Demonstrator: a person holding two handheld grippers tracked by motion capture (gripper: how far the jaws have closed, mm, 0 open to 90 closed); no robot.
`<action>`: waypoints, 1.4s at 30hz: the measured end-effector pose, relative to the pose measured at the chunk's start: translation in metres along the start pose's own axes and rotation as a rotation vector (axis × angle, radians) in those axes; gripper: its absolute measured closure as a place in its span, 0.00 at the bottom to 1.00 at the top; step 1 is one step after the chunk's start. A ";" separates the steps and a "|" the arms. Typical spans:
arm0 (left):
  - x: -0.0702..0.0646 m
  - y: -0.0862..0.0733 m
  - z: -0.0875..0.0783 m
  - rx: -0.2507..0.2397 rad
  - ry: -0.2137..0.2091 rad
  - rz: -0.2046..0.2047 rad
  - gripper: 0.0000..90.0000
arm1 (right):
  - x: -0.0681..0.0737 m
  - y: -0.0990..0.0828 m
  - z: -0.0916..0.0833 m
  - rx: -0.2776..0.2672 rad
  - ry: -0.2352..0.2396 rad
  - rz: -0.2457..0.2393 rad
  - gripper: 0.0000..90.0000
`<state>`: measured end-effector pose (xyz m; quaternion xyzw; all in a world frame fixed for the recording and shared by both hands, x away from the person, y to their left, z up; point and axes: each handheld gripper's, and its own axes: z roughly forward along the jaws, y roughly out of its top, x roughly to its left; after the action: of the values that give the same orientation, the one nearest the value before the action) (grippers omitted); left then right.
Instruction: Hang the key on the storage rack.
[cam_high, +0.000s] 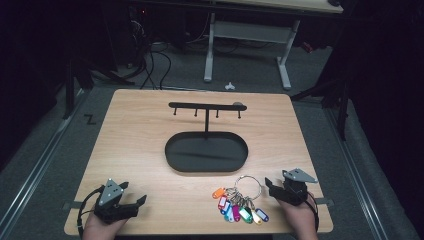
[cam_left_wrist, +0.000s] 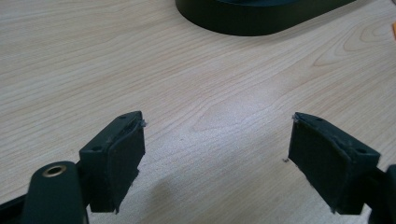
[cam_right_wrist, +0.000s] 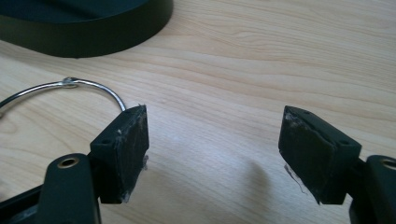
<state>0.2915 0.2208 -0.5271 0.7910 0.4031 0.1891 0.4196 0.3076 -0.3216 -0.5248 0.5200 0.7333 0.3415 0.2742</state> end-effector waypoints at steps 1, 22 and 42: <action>0.000 0.000 0.000 0.001 0.000 -0.001 0.21 | 0.003 0.001 0.000 -0.005 0.013 -0.005 0.28; 0.000 0.000 0.000 -0.016 0.002 -0.002 0.20 | 0.026 0.011 0.001 -0.003 0.093 -0.077 0.25; 0.000 -0.001 -0.002 -0.011 -0.002 0.002 0.20 | 0.030 0.024 -0.005 0.141 0.161 -0.159 0.27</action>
<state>0.2899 0.2223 -0.5265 0.7893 0.4009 0.1908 0.4240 0.3089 -0.2889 -0.5043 0.4491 0.8140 0.3071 0.2034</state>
